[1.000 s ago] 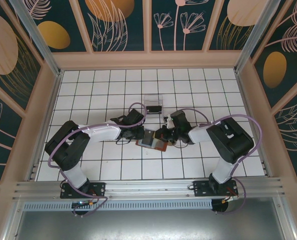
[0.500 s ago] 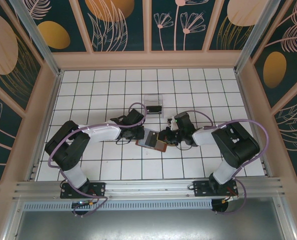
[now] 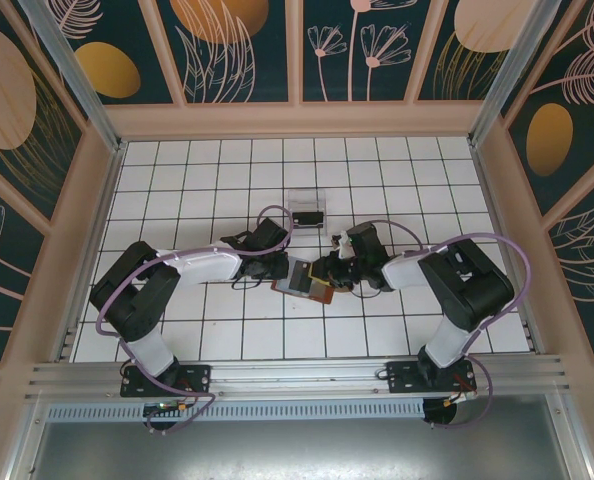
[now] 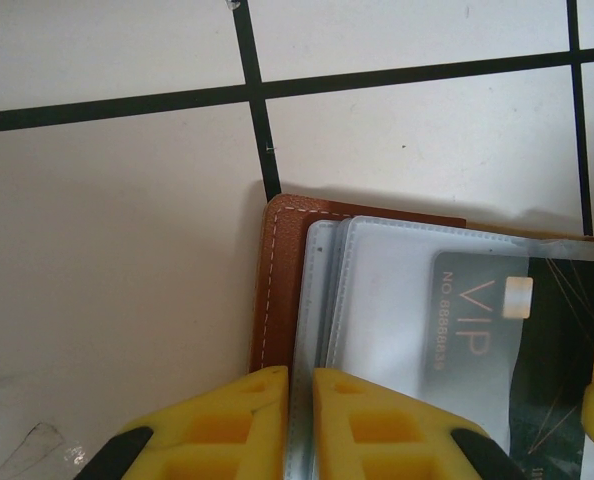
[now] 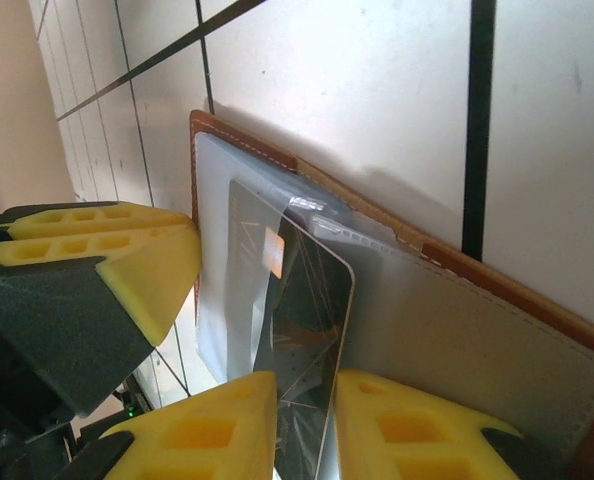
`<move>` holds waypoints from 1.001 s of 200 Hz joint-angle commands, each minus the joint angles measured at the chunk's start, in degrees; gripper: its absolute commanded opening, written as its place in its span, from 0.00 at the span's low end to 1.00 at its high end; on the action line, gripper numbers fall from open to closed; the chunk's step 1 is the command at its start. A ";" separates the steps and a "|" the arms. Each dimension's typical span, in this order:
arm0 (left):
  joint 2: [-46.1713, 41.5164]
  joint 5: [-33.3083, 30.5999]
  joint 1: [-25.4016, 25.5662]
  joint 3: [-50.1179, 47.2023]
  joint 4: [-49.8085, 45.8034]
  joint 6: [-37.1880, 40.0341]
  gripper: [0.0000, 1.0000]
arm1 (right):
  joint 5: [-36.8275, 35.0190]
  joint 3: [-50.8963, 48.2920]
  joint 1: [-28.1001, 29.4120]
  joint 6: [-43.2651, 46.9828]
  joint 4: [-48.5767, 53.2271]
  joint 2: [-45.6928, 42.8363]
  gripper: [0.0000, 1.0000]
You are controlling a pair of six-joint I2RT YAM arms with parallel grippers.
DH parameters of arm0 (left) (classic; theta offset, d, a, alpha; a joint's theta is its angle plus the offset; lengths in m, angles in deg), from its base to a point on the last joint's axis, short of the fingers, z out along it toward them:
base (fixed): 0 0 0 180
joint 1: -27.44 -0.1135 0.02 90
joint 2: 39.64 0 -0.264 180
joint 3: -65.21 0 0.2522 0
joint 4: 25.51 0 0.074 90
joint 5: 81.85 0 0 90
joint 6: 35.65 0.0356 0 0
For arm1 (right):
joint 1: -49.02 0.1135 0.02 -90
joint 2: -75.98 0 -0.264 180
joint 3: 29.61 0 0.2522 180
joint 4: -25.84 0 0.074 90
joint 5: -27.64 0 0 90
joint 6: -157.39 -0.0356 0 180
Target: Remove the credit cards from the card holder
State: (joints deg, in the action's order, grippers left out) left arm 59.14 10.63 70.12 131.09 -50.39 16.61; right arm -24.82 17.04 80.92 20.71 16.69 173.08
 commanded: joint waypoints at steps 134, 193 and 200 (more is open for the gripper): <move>0.51 3.56 0.39 -4.84 -2.89 -2.59 0.17 | -15.10 0.92 -2.81 6.78 23.14 -8.77 0.00; -2.00 5.76 0.39 -5.63 -1.28 -3.97 0.17 | -19.42 6.14 -2.94 11.31 33.66 -11.45 0.00; -2.21 5.93 0.32 -5.54 -1.28 -4.02 0.18 | -19.56 6.67 -2.98 11.50 34.27 -11.96 0.00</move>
State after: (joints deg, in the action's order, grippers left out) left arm 57.22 13.84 70.09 127.72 -46.54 13.55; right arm -40.28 21.28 78.29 29.17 43.72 163.26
